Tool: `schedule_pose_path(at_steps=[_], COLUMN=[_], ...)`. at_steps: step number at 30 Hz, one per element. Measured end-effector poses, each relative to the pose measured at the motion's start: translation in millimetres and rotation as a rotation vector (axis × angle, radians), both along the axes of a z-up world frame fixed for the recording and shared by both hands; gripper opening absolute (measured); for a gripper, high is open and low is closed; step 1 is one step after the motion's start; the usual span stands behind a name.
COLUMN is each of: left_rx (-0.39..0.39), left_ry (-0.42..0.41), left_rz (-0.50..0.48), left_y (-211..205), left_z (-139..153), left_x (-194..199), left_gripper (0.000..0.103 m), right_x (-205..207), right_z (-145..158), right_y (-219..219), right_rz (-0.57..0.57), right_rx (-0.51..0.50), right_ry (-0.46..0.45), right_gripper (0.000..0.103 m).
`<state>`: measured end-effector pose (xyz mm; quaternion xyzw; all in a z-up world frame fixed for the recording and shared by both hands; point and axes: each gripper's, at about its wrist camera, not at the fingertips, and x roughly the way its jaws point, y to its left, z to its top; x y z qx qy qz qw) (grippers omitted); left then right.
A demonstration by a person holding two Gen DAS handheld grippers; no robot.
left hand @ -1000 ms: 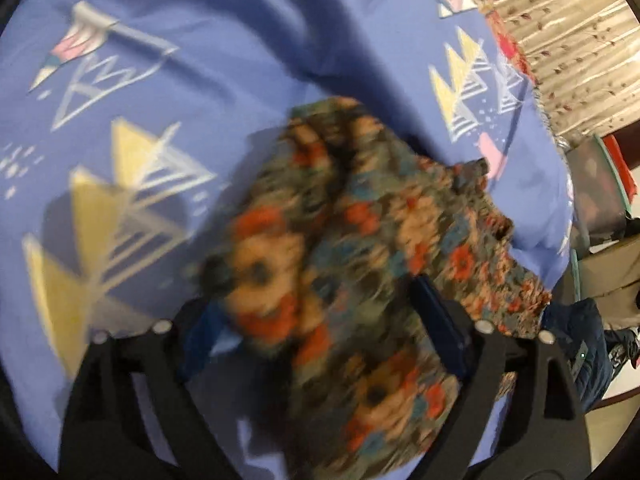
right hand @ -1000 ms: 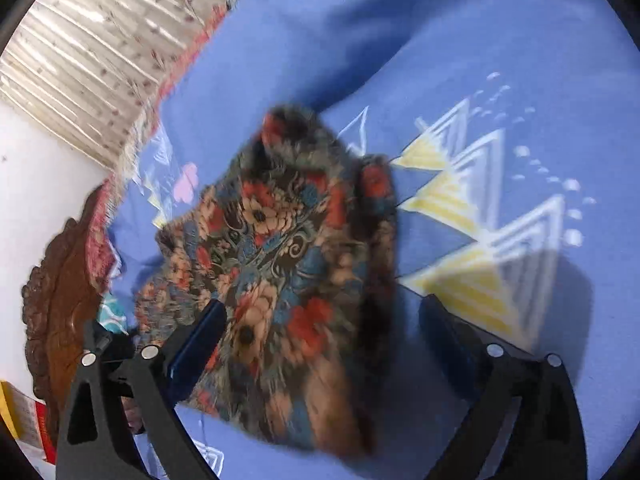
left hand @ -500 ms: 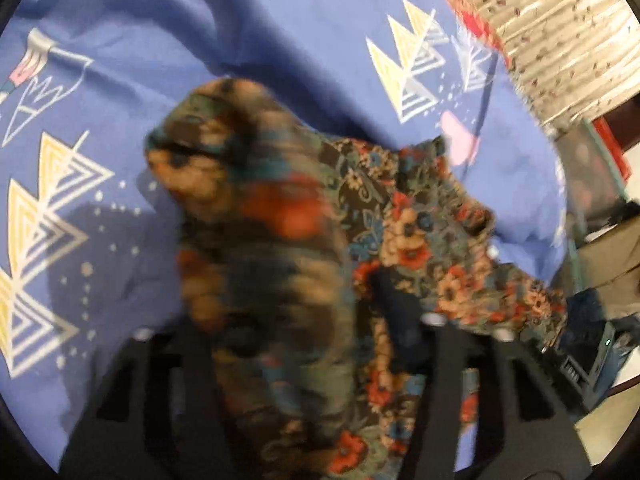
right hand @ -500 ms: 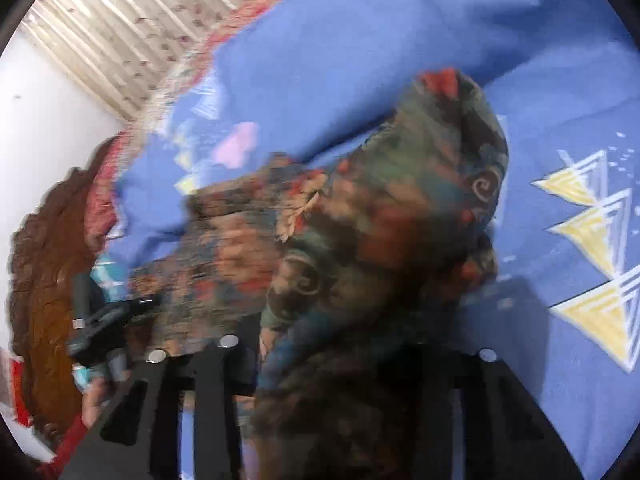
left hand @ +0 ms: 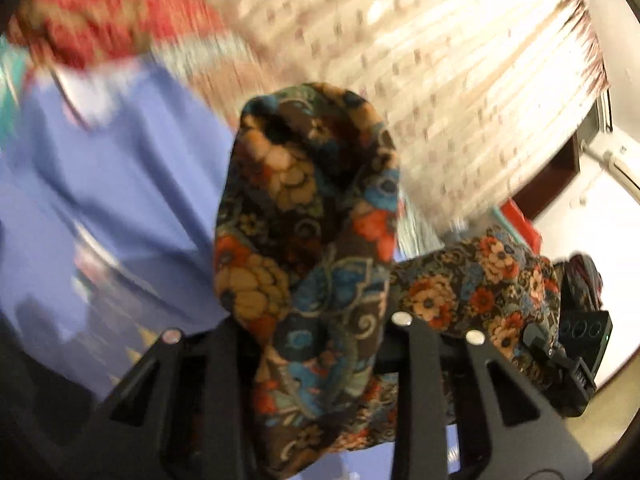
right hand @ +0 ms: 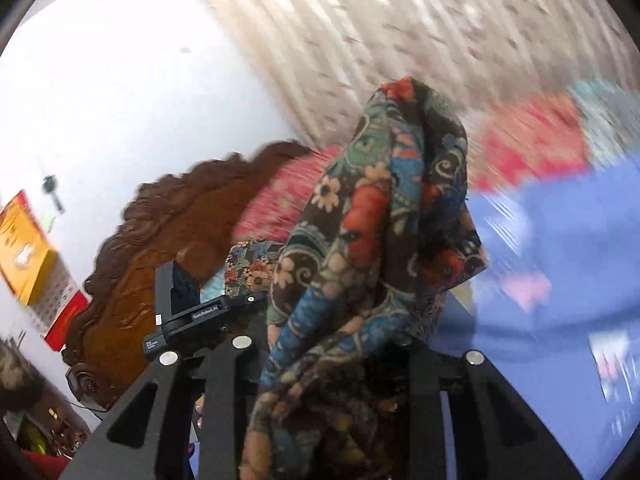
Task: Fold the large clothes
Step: 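Lift the folded brown floral shirt with both grippers and carry it toward the pillows, then lower the shirt beside the black garment and open both grippers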
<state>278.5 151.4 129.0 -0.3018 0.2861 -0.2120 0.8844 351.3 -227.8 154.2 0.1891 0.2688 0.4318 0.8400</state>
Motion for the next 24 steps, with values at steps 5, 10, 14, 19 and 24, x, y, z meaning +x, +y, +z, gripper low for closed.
schedule_pose_path(at_steps=[5,10,14,19,24], left_rx=[0.074,0.260,0.124,0.241,0.401], left_ry=[0.023,0.358,0.331,0.179,0.137], left_rz=[0.179,0.365,0.413,0.395,0.292], left_y=[96.2,149.4,188.7,158.8,79.3], left_z=[11.8,-87.6,-109.2,-70.4,-47.8], left_x=[5.5,45.0,2.6,-58.6,-127.9], left_gripper=[0.029,0.062,0.053,0.053,0.066], right_x=[43.6,79.5,42.8,-38.2,-111.8], right_z=[-22.6,-165.5,-239.4,-252.9,-230.6], right_y=[76.9,124.4,90.3,65.3,71.7], right_rz=[0.013,-0.146,-0.189,-0.195,-0.187], right_rx=[-0.023,-0.295,-0.307,-0.305,-0.394], right_ry=[0.008,0.301,0.462,0.484,0.391], right_gripper=[0.053,0.081,0.081,0.081,0.087])
